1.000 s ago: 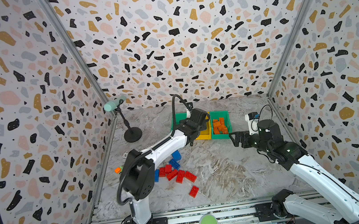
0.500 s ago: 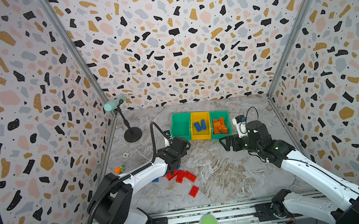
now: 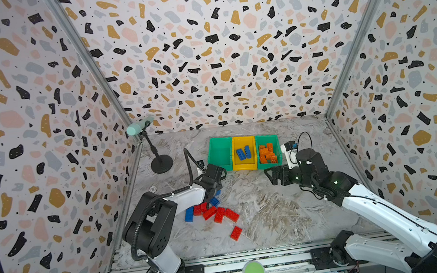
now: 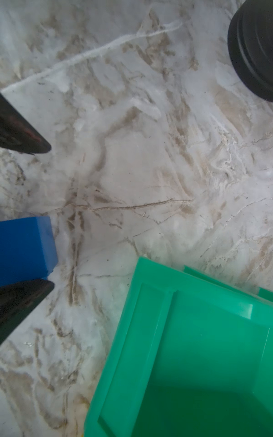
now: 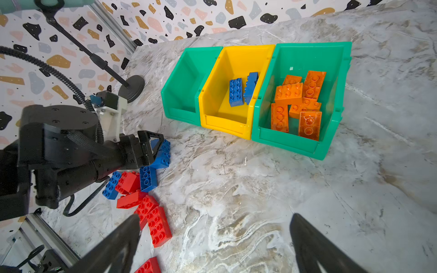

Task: Sort the legos into containers by color
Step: Pick up the lego from the center of the table.

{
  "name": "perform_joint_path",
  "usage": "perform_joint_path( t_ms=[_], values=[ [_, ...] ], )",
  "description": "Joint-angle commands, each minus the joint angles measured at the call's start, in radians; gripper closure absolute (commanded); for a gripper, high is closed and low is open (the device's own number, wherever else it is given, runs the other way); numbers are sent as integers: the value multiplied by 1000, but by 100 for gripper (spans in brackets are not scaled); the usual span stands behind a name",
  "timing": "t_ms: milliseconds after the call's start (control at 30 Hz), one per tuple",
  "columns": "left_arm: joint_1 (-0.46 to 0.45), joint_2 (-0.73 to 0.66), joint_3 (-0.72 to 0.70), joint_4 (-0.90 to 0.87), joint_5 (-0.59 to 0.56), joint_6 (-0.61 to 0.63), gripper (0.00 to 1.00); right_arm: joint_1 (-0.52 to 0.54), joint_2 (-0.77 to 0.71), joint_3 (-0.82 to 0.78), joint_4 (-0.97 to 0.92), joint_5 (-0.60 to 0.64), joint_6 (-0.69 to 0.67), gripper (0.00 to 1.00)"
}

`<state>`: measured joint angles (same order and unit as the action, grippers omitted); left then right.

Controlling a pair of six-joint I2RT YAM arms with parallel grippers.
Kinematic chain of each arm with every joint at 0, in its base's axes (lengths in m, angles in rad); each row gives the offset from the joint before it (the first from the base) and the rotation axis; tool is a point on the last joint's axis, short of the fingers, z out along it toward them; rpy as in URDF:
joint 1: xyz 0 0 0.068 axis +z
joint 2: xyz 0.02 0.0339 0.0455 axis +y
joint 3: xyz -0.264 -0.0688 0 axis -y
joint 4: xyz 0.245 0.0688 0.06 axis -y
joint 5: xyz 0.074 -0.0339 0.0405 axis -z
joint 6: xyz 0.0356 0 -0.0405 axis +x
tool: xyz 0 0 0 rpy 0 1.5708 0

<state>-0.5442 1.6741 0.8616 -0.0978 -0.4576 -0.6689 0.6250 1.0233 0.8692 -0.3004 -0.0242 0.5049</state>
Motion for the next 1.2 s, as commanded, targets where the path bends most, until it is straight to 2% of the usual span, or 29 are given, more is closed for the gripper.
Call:
perform_joint_path(
  t_ms=[0,600,667,933,1167],
  values=[
    [1,5,24,17,20,11,18,6,-20,8,8,20,18,1],
    [3,61,46,-9,36,-12,39,1,-14,-17,23,38,-9,1],
    [3,61,45,-11,37,-13,45,1,-12,-14,23,39,-12,1],
    [3,53,52,-31,29,-5,58,-4,-9,-6,32,32,-17,1],
    [1,45,108,-76,22,19,59,-3,-18,-5,27,31,-15,1]
  ],
)
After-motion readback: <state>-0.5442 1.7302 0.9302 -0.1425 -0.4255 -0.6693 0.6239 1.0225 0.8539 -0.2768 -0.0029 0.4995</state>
